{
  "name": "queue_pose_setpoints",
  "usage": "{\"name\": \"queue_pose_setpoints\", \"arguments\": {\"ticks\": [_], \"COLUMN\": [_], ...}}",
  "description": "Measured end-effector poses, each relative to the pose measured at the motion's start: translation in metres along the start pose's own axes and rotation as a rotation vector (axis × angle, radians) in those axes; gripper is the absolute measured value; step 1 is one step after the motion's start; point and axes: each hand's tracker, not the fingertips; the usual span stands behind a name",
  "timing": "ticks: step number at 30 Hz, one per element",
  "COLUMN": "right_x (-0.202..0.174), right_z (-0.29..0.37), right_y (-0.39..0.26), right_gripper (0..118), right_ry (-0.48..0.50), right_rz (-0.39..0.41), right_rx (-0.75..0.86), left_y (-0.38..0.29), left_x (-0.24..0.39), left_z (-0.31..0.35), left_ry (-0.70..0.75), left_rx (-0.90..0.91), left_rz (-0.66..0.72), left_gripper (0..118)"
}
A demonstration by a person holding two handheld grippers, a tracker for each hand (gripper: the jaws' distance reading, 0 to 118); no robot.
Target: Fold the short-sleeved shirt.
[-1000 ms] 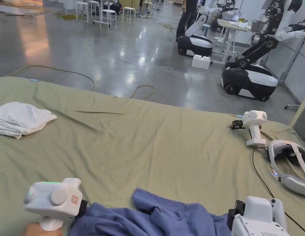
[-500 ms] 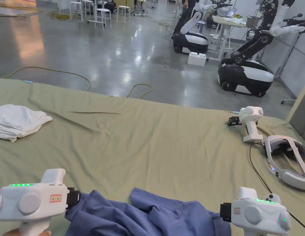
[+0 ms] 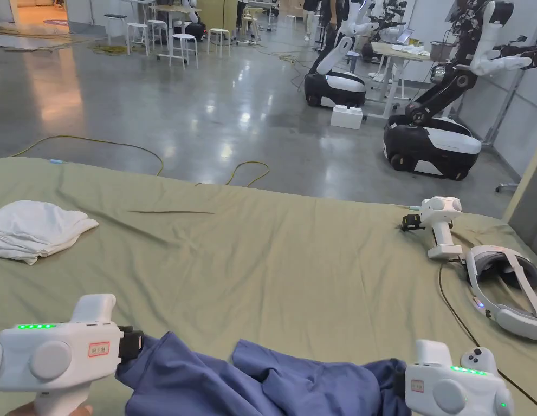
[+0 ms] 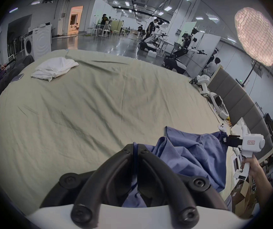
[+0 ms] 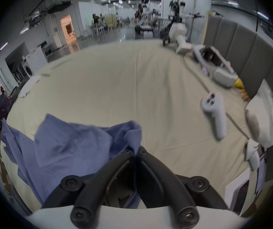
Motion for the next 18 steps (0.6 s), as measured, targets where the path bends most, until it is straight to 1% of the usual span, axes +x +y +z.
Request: {"name": "queue_pose_setpoints", "arguments": {"ticks": [7, 11, 18], "right_x": [0.010, 0.010, 0.015], "right_z": [0.089, 0.136, 0.196], "right_y": [0.039, 0.065, 0.113], "right_gripper": [1, 1, 1], "right_ry": [-0.020, -0.026, -0.087], "right_rz": [0.040, 0.058, 0.071], "right_rx": [0.264, 0.373, 0.502], "left_y": [0.035, 0.064, 0.118], "left_x": [0.005, -0.001, -0.017], "left_z": [0.050, 0.086, 0.153], "left_ry": [0.004, 0.027, 0.090], "left_rx": [0.130, 0.218, 0.336], "left_rz": [-0.047, -0.063, -0.056], "left_gripper": [5, 5, 5]}}
